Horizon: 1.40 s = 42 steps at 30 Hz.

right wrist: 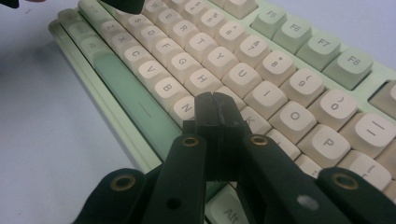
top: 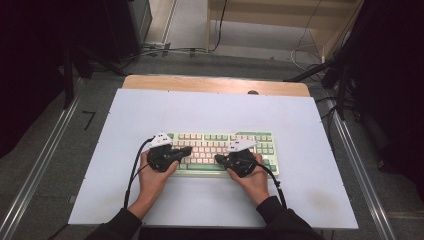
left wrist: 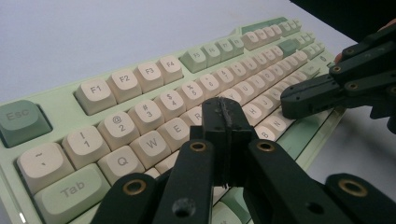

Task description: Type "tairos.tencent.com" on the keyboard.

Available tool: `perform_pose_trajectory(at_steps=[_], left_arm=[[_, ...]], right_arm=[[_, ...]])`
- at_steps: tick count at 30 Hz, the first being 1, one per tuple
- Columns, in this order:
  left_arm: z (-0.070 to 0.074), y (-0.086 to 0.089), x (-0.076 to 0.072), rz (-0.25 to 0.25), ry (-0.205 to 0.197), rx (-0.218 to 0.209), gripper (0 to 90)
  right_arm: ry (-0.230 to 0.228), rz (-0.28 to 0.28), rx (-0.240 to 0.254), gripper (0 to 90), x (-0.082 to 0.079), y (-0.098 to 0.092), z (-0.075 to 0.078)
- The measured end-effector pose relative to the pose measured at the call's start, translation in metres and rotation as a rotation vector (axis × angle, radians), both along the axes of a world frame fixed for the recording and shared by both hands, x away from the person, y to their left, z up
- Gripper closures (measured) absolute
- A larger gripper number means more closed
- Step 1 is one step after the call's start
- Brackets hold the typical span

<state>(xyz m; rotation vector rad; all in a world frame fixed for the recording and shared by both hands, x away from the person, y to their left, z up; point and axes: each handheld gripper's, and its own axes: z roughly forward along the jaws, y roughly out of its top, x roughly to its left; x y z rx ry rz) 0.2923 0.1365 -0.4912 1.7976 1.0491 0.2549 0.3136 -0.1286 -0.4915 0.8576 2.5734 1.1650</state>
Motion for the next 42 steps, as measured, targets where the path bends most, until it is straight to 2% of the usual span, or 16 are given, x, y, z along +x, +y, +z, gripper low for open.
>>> perform_pose_trajectory(at_steps=[3,6,12,20,25,28,32,36,38,42], left_arm=[[0.001,0.001,0.000,0.001,-0.002,0.000,90.0],[0.001,0.002,0.000,0.007,-0.005,-0.002,90.0],[0.002,0.003,0.000,0.016,-0.008,-0.010,90.0],[0.007,0.009,-0.002,0.035,-0.028,-0.038,90.0],[0.010,0.014,-0.003,0.060,-0.049,-0.048,90.0],[0.011,0.017,-0.004,0.080,-0.067,-0.059,81.1],[0.013,0.022,-0.007,0.109,-0.094,-0.066,72.1],[0.017,0.030,-0.013,0.147,-0.133,-0.068,63.2],[0.017,0.034,-0.016,0.179,-0.157,-0.058,54.9],[0.016,0.043,-0.022,0.220,-0.145,-0.054,47.9]], right_arm=[[0.003,-0.003,0.004,87.7,0.000,-0.001,0.002],[0.003,-0.011,0.045,87.7,0.001,-0.005,0.006],[-0.004,-0.036,0.091,87.6,0.004,-0.015,0.013],[-0.016,-0.052,0.104,86.2,0.004,-0.023,0.017],[-0.036,-0.065,0.124,81.2,0.004,-0.032,0.020],[-0.054,-0.076,0.137,75.6,0.003,-0.040,0.023],[-0.072,-0.108,0.152,62.9,0.003,-0.052,0.024],[-0.092,-0.144,0.171,51.0,0.002,-0.067,0.024],[-0.104,-0.162,0.178,47.0,0.000,-0.077,0.025],[-0.120,-0.208,0.188,41.5,-0.006,-0.103,0.026]])
